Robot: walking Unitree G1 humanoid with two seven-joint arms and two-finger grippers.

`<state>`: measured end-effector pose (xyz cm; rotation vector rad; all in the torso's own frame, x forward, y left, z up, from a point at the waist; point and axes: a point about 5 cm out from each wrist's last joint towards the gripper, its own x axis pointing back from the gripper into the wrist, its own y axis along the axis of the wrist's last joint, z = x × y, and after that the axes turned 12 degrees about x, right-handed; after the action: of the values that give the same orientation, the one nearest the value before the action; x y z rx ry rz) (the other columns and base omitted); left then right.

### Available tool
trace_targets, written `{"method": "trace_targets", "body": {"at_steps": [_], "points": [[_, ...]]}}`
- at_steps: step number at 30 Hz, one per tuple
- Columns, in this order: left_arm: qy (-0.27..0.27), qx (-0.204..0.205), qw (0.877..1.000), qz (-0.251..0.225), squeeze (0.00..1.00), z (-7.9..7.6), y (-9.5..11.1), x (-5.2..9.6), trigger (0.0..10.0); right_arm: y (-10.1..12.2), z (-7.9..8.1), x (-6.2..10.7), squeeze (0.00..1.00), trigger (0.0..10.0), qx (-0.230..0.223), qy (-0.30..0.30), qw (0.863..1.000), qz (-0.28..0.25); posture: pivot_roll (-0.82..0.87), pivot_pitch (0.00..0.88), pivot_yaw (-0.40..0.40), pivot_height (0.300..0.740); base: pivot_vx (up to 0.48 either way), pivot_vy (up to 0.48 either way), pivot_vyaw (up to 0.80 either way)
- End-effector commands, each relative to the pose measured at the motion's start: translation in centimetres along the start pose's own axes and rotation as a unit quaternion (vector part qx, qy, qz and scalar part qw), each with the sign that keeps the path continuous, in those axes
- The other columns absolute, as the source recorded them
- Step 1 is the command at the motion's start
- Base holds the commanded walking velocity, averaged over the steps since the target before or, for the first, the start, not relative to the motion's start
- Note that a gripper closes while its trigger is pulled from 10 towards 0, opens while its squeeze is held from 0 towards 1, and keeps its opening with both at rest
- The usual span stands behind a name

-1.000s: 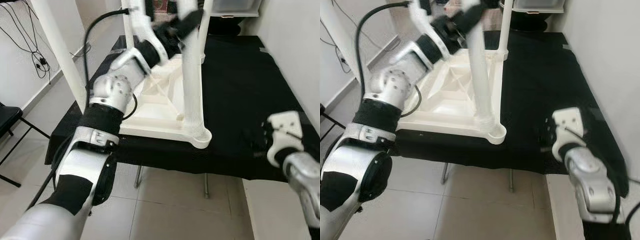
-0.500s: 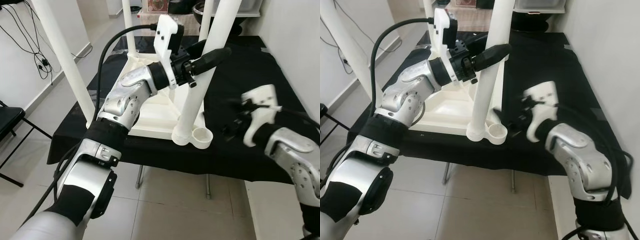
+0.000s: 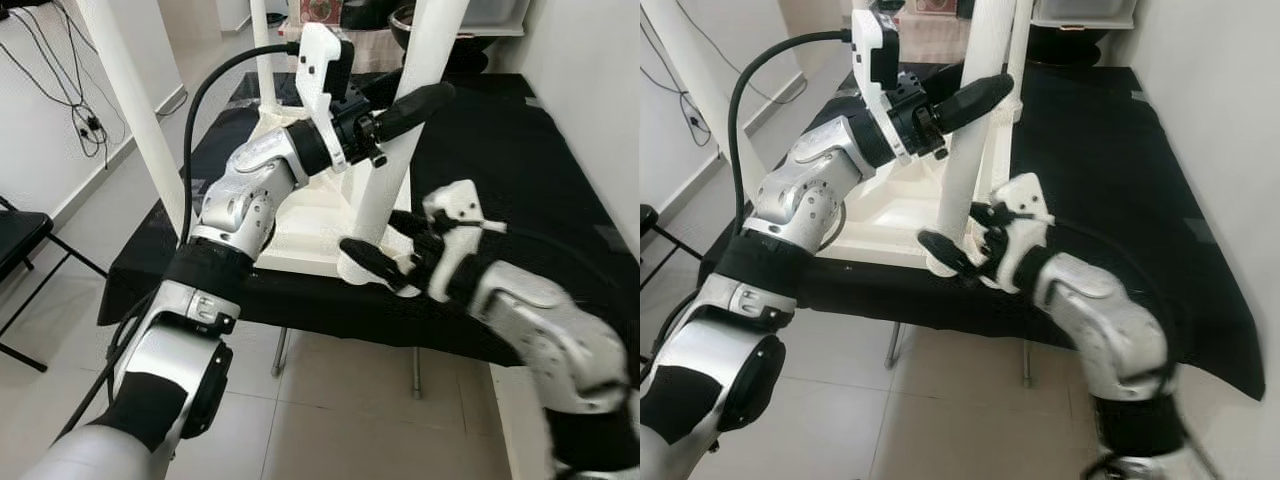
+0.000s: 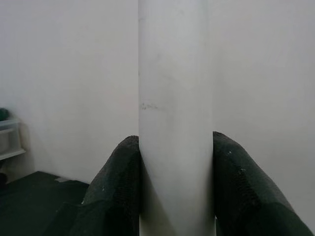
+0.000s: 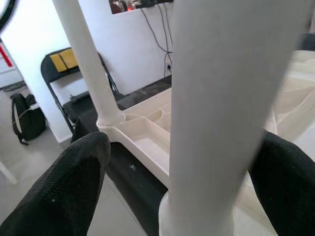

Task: Building children table

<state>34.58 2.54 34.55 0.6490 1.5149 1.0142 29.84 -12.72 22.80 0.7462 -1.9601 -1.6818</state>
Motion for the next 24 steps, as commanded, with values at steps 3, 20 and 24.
{"method": "trace_targets", "body": {"at_steps": [3, 20, 24], "points": [[-0.003, 0.017, 1.000, -0.022, 0.00, -0.4, 0.2, -0.3, 0.0, 0.3, 0.8, -1.0, 0.00, 10.0, -0.035, 0.007, 0.999, -0.039, -0.02, 0.086, 0.009, 0.740, 0.000, 0.000, 0.00], [-0.003, 0.022, 0.999, -0.030, 0.00, -0.6, 0.5, -0.7, 0.0, 0.5, 2.7, -2.8, 0.00, 0.0, -0.030, 0.017, 0.997, -0.073, -0.01, 0.084, 0.004, 0.740, 0.000, 0.000, 0.00], [-0.007, 0.022, 0.999, -0.029, 0.00, -0.7, 0.5, -0.9, 0.0, 0.2, 3.3, -3.2, 0.00, 0.0, -0.011, 0.025, 0.998, -0.062, -0.01, 0.080, 0.003, 0.740, 0.000, 0.000, 0.00]]}}
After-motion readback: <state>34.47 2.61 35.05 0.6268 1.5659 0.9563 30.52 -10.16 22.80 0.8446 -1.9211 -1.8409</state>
